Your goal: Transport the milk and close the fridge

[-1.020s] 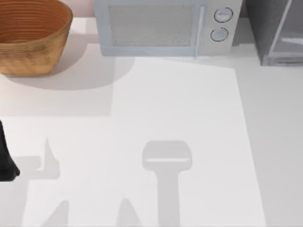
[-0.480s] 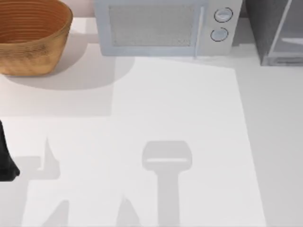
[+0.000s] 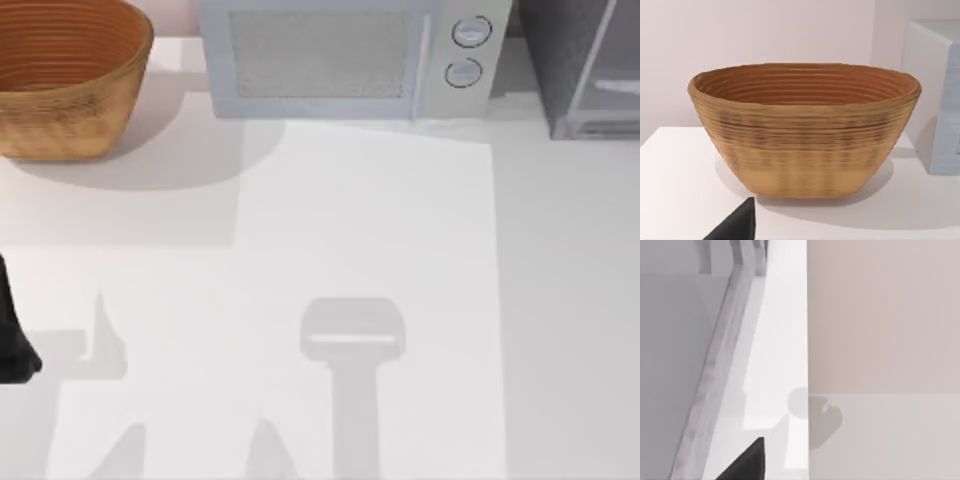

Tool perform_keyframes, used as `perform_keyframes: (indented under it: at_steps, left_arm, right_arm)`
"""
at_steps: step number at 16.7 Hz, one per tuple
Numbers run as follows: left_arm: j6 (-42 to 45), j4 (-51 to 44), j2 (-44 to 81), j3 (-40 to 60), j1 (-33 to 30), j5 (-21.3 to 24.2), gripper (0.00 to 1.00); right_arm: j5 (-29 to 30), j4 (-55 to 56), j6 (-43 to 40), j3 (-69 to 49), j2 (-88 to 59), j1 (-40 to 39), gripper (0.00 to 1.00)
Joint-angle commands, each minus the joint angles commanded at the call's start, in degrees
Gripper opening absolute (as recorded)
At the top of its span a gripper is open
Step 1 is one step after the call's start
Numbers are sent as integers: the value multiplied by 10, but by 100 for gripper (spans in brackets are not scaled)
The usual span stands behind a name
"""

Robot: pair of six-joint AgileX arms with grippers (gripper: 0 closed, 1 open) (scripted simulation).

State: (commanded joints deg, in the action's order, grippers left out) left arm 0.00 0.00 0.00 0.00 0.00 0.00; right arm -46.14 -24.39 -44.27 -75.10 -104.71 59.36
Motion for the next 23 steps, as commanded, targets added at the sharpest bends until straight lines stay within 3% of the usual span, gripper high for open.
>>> perform_keyframes:
  at_steps: [4, 10, 13, 18, 23]
  left_arm:
    - [0, 0, 0, 0, 0, 0, 100]
    - [0, 0, 0, 0, 0, 0, 100]
    - [0, 0, 0, 0, 0, 0, 100]
    - [0, 0, 0, 0, 0, 0, 100]
    - [0, 0, 0, 0, 0, 0, 100]
  right_arm:
    - [28, 69, 73, 6, -3, -59, 100]
    - [29, 75, 75, 12, 1, -54, 100]
    - [59, 91, 106, 29, 5, -90, 100]
    - [166, 143, 201, 75, 30, -230, 100]
    - [291, 205, 301, 108, 71, -428, 100]
